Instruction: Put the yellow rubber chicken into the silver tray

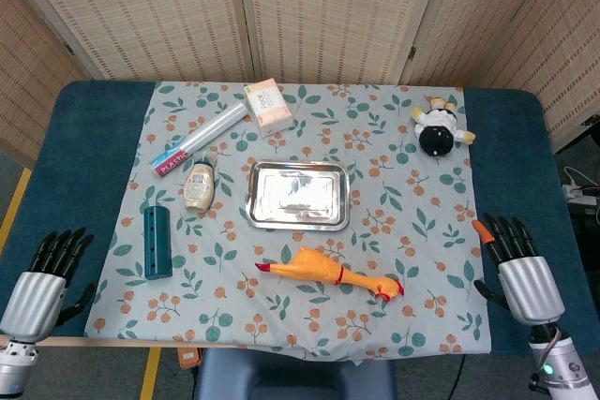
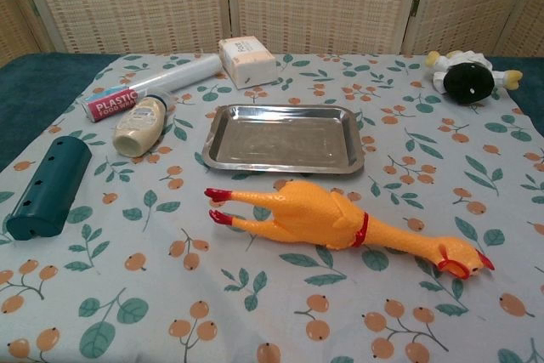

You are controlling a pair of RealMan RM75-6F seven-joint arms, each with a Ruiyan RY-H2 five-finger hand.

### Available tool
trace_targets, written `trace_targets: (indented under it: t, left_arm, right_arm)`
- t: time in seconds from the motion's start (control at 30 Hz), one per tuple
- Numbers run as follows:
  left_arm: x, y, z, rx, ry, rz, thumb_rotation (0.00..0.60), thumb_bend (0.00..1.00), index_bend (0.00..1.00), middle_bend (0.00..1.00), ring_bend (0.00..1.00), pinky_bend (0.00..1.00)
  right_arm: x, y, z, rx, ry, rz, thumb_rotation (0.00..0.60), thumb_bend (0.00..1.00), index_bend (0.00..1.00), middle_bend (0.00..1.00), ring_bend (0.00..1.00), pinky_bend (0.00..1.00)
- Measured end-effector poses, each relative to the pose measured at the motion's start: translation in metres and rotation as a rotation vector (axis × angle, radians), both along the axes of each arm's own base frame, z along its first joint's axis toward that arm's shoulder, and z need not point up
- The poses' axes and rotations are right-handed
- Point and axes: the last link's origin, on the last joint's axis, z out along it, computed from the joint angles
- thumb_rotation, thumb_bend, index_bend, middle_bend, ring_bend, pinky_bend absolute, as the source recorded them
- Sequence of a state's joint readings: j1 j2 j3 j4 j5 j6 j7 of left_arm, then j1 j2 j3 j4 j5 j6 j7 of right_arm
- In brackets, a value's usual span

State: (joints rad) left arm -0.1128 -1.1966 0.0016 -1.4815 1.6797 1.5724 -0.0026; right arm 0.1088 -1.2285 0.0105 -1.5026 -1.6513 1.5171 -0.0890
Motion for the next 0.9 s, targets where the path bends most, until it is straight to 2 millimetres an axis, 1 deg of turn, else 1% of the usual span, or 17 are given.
trace_targets:
  t: [0.2,0.33,0.43,0.5,0.57,0.63,0.73,0.8,0.9]
  left_arm:
    - [0.001,0.0,-0.006,-0.019,0.007,0.018,0.6,0.4,0.0,0.0,0.0,0.0]
    - [0.001,-0.001,-0.009,-0.039,0.008,0.023,0.6,0.4,0.0,0.0,0.0,0.0]
    - [0.001,0.001,-0.011,-0.058,-0.001,0.03,0.6,0.4,0.0,0.0,0.0,0.0]
    - [0.001,0.002,-0.013,-0.075,0.002,0.033,0.6,0.4,0.0,0.0,0.0,0.0]
    - [0.002,0.004,-0.015,-0.09,0.007,0.034,0.6,0.4,0.0,0.0,0.0,0.0]
    - [0.002,0.007,-0.017,-0.103,0.012,0.038,0.6,0.4,0.0,0.0,0.0,0.0]
    - [0.001,0.008,-0.017,-0.114,0.013,0.045,0.6,0.4,0.0,0.0,0.0,0.0]
    - [0.001,0.007,-0.016,-0.119,0.009,0.044,0.6,0.4,0.0,0.0,0.0,0.0]
    - [0.002,0.005,-0.014,-0.129,0.0,0.039,0.6,0.4,0.0,0.0,0.0,0.0]
  right_arm:
    - [-0.003,-0.001,-0.005,0.036,0.012,-0.037,0.6,0.12,0.0,0.0,0.0,0.0]
    - [-0.001,0.0,-0.009,0.071,-0.034,-0.053,0.6,0.12,0.0,0.0,0.0,0.0]
    - [0.002,-0.001,-0.019,0.114,-0.096,-0.075,0.6,0.12,0.0,0.0,0.0,0.0]
    - [0.007,-0.003,-0.03,0.145,-0.134,-0.089,0.6,0.12,0.01,0.0,0.0,0.0]
    - [0.013,-0.006,-0.039,0.176,-0.15,-0.093,0.6,0.12,0.06,0.0,0.0,0.0]
    - [0.022,-0.009,-0.05,0.213,-0.155,-0.093,0.6,0.12,0.15,0.0,0.0,0.0]
    - [0.038,-0.013,-0.066,0.271,-0.153,-0.091,0.6,0.13,0.25,0.0,0.0,0.0]
    - [0.051,-0.017,-0.077,0.303,-0.143,-0.088,0.6,0.14,0.29,0.0,0.0,0.0]
    - [0.068,-0.021,-0.092,0.338,-0.119,-0.084,0.6,0.17,0.33,0.0,0.0,0.0]
